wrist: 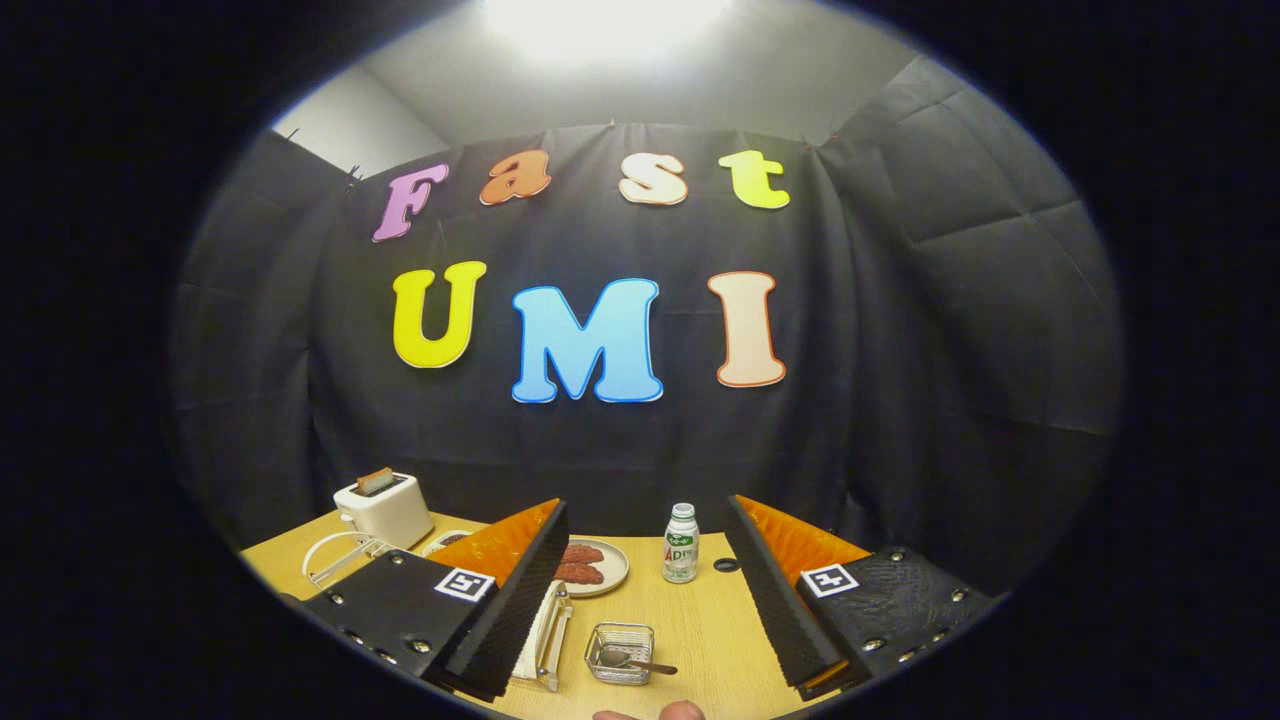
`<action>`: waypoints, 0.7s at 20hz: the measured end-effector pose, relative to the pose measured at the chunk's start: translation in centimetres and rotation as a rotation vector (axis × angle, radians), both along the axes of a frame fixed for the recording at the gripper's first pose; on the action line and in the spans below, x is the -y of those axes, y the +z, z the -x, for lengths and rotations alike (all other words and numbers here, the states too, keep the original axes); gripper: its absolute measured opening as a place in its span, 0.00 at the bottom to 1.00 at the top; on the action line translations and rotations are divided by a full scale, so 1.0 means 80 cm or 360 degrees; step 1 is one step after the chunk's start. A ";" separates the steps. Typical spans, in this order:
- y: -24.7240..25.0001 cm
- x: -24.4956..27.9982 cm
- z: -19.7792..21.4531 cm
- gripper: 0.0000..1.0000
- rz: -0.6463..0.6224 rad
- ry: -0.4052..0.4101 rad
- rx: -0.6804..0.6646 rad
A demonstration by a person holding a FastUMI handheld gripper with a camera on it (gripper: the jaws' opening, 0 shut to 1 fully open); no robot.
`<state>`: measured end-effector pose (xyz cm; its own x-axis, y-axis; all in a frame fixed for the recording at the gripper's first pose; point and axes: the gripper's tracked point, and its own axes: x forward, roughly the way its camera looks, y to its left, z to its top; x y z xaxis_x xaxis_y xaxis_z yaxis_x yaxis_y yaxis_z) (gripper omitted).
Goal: Take the plate from the dish rack, then take the spoon from the basket and place it into the plate.
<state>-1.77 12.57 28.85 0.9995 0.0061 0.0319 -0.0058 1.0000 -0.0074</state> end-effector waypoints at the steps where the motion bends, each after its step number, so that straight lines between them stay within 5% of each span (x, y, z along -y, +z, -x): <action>1: 0.002 -0.016 -0.002 0.96 -0.0009 0.0027 -0.0016; 14: -0.075 -0.165 -0.062 0.96 -0.0050 0.0136 -0.0771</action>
<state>3.21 25.80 22.88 0.8953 0.0951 -0.4352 -0.0830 0.9955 0.0468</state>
